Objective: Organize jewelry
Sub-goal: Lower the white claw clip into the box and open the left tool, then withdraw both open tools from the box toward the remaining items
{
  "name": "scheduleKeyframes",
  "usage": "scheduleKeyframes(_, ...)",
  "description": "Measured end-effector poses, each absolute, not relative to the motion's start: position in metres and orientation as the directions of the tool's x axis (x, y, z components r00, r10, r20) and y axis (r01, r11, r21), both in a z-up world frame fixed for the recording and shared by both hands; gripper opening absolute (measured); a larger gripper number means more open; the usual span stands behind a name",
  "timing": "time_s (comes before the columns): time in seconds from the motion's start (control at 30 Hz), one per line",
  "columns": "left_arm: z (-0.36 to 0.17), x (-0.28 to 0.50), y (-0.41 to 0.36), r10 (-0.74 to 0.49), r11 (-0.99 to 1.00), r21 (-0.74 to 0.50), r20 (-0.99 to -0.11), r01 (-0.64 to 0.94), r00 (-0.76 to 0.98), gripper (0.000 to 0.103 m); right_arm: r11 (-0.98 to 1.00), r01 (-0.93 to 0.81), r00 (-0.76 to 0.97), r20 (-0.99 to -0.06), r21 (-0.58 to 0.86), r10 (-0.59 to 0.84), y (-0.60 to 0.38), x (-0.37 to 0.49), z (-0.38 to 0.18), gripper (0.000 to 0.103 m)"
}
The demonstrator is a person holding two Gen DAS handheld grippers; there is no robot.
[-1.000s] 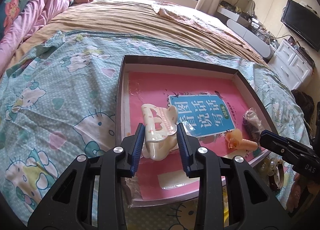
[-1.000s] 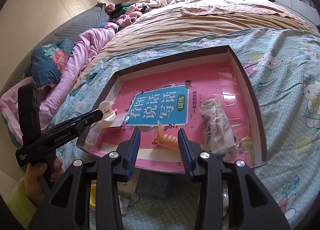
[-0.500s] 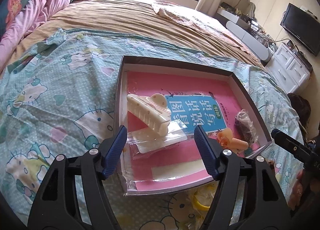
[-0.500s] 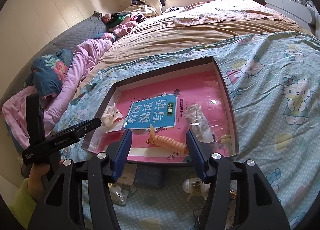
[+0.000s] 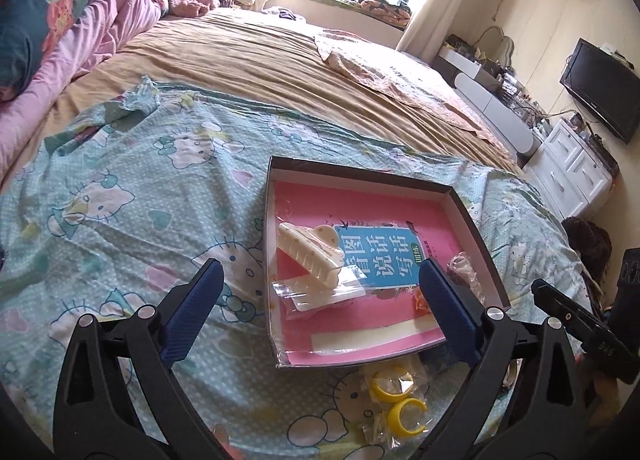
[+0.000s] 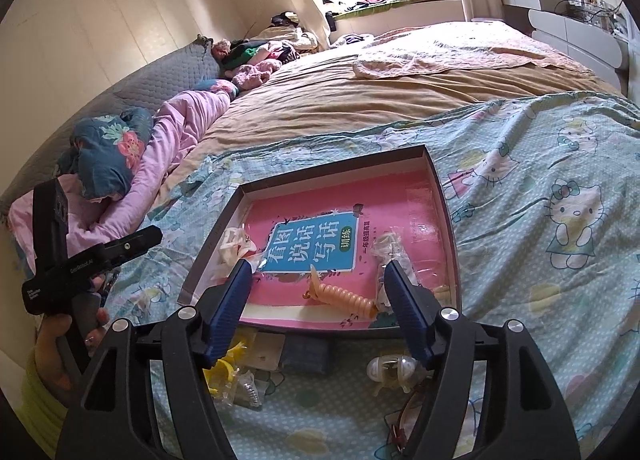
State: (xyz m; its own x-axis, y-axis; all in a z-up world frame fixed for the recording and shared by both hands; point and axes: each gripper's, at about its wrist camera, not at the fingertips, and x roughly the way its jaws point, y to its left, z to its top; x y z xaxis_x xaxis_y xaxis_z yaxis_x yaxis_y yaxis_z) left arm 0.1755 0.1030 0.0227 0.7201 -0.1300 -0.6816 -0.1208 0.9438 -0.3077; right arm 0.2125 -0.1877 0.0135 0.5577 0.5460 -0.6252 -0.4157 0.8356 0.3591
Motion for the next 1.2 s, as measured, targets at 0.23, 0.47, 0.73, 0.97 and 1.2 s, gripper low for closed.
scheduleKeyframes(0.23,0.043,0.157,0.110,-0.127,0.938,-0.326,-0.644,-0.121,0.755,0.093,0.835,-0.428,0.581,-0.603,0.345,0.547,-0.192,0.202,0.027,0.067)
scheduleKeyframes(0.47,0.057,0.139,0.108,-0.118,0.940,-0.323,-0.615,-0.113,0.780,0.093,0.834,-0.447,0.599,-0.583,0.325,0.548,-0.195,0.188,0.041,0.067)
scheduleKeyframes(0.73,0.071,0.120,0.101,-0.124,0.942,-0.323,-0.584,-0.090,0.802,0.093,0.833,-0.464,0.612,-0.571,0.301,0.547,-0.199,0.172,0.051,0.068)
scheduleKeyframes(0.97,0.077,0.109,0.088,-0.138,0.946,-0.318,-0.571,-0.064,0.809,0.093,0.833,-0.475,0.617,-0.567,0.284,0.545,-0.203,0.160,0.055,0.068)
scheduleKeyframes(1.2,0.069,0.102,0.071,-0.145,0.956,-0.292,-0.594,-0.044,0.791,0.093,0.838,-0.482,0.628,-0.566,0.256,0.534,-0.207,0.150,0.057,0.073)
